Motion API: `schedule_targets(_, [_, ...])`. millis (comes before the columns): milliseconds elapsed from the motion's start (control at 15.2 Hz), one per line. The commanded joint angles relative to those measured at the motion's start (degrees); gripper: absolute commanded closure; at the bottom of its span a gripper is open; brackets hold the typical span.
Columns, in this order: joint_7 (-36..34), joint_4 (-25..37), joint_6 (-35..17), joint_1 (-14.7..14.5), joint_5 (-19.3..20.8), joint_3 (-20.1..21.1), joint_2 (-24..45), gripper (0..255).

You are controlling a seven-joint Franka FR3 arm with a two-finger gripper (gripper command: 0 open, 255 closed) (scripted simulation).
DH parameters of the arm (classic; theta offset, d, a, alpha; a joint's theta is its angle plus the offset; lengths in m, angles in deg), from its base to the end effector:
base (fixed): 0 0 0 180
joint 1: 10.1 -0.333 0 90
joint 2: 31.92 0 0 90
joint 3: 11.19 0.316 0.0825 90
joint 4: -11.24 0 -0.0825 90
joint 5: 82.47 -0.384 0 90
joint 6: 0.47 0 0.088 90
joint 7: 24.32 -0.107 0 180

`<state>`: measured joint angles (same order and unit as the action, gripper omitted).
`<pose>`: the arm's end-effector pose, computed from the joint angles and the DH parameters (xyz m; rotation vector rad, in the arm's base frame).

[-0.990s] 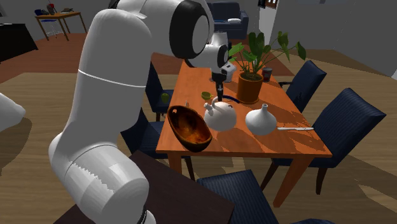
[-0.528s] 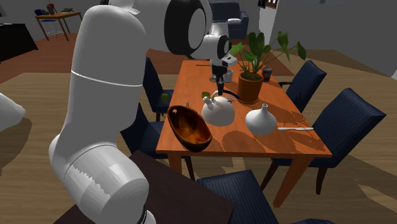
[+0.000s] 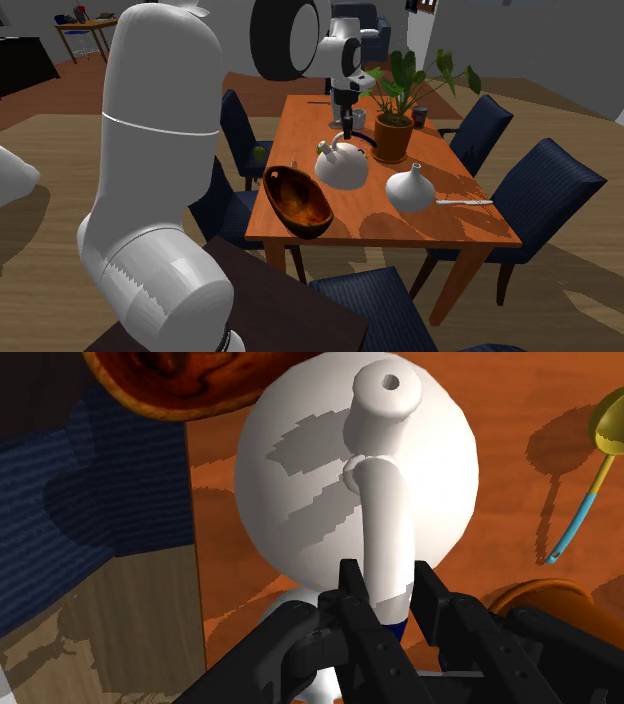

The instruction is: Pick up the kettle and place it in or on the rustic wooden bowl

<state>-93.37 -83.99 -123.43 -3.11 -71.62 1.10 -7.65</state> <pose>0.6733 0.0384 0.3740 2.7109 -1.5462 0.1612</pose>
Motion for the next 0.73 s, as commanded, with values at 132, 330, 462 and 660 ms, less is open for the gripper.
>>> schedule_targets(132, [0.5,1.41,2.71,0.12,-0.52,0.23,-1.46,255])
schedule_targets(330, [0.81,2.73,4.7,0.15,-0.82,0.35,-2.15,255])
schedule_targets(462, [1.0,3.69,6.04,0.15,-1.0,0.42,-2.56,255])
schedule_targets(660, [1.27,5.24,8.1,0.14,-1.24,0.52,-3.1,255])
